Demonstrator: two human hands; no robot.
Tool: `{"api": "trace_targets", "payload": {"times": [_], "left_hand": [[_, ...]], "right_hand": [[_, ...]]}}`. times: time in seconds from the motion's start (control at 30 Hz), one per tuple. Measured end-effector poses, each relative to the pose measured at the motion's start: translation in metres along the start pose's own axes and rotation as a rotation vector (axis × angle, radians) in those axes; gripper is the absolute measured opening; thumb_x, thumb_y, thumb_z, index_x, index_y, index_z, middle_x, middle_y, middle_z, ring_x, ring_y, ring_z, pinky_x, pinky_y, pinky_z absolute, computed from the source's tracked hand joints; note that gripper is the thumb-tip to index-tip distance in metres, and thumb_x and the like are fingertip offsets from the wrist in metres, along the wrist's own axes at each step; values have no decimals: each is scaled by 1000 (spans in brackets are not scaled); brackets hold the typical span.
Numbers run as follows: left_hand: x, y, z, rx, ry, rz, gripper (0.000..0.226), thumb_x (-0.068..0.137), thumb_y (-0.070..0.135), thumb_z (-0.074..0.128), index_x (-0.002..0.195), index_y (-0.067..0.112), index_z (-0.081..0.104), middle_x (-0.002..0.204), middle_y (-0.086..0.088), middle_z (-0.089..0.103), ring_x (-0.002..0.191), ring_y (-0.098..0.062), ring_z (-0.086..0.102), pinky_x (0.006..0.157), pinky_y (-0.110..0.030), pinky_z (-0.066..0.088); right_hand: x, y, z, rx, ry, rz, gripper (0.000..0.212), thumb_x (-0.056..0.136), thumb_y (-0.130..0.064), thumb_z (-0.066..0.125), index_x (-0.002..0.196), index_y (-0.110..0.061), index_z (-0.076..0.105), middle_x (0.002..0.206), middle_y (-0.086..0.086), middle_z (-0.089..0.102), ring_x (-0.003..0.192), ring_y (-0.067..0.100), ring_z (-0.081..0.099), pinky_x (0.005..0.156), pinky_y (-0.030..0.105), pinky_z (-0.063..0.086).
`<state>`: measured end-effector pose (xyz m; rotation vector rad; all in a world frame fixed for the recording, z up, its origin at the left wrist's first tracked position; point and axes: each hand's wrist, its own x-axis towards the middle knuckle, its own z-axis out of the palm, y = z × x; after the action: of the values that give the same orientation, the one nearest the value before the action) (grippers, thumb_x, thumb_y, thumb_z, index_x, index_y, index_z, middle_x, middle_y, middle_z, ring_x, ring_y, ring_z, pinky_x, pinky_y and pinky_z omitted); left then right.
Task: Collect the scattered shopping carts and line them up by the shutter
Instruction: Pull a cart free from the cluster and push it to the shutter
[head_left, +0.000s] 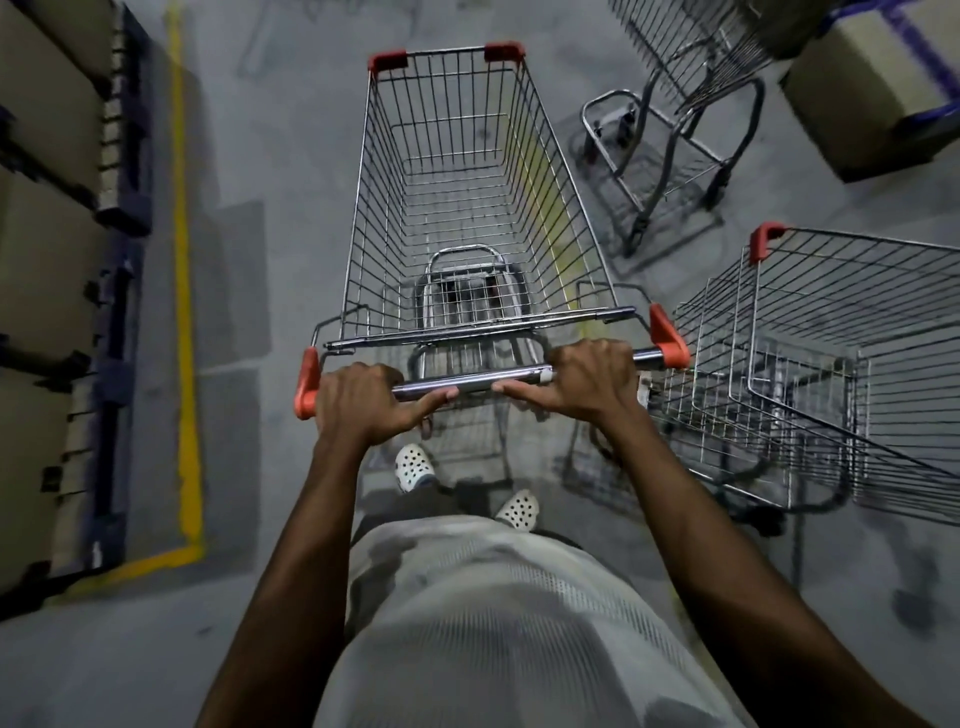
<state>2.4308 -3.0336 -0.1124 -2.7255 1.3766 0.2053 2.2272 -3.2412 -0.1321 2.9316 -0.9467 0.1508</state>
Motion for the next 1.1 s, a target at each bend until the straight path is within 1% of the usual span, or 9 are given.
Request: {"api": "trace_targets", "payload": {"times": [0.1,0.23,0.3,0.4,0.53,0.73,0.93,1.0,1.1], "left_hand": [[9,-2,-1,10,-3,-16,100,63,106,11,63,24,68,48,6,43,54,-20,52,57,-27,34],[26,-8,-4,-8,12,-30,99,63,106,11,58,22,63,49,3,47,53,-19,51,57,-29,31],[37,-12,-5,-24,24,-34,99,63,105,10,55,21,61,48,3,47,53,-19,51,57,-29,32],[58,-18,-11,-34,33,-54,100,64,106,11,52,19,60,47,2,48,53,-18,52,58,-28,38],[88,-29,-15,-13,31,-63,100,66,107,15,52,20,62,48,1,49,52,-17,49,60,-30,36],[138,-50,-22,-11,55,-72,100,66,107,14,52,19,62,50,0,51,55,-20,52,63,-32,38],[209,-87,-29,25,103,-53,99,69,105,20,48,17,59,44,0,49,52,-24,56,63,-32,50],[237,-102,-33,32,110,-38,100,68,106,19,48,16,58,44,-1,49,52,-25,56,60,-31,49],[283,-124,-43,40,137,4,98,68,106,21,46,17,55,44,0,49,51,-25,55,53,-27,37]], "right_hand": [[12,-1,-1,-8,11,0,98,69,-106,20,46,-18,54,42,-9,21,39,13,33,55,21,24],[37,-3,-2,-16,-46,-26,104,67,-107,6,54,-19,61,42,-7,32,42,14,41,57,23,28],[52,-3,-1,-9,-48,-30,104,66,-108,10,53,-18,60,44,-5,42,45,17,47,57,23,31],[78,-3,0,9,-15,-40,103,67,-108,15,49,-16,59,44,-2,44,45,19,47,57,23,36],[113,-7,-1,43,-20,-56,106,64,-108,7,48,-16,56,45,1,46,47,21,49,58,25,36],[172,-11,7,24,-7,-56,100,67,-107,17,48,-17,56,44,-2,31,46,18,43,56,24,30],[245,-23,14,34,-29,-42,101,67,-106,14,52,-17,58,46,-1,34,49,20,46,57,26,37],[270,-31,16,30,-49,-12,102,66,-107,17,54,-17,62,49,2,40,50,22,46,57,27,40],[310,-40,15,20,-58,22,101,67,-107,20,56,-16,63,54,5,45,52,22,44,55,27,34]]}}
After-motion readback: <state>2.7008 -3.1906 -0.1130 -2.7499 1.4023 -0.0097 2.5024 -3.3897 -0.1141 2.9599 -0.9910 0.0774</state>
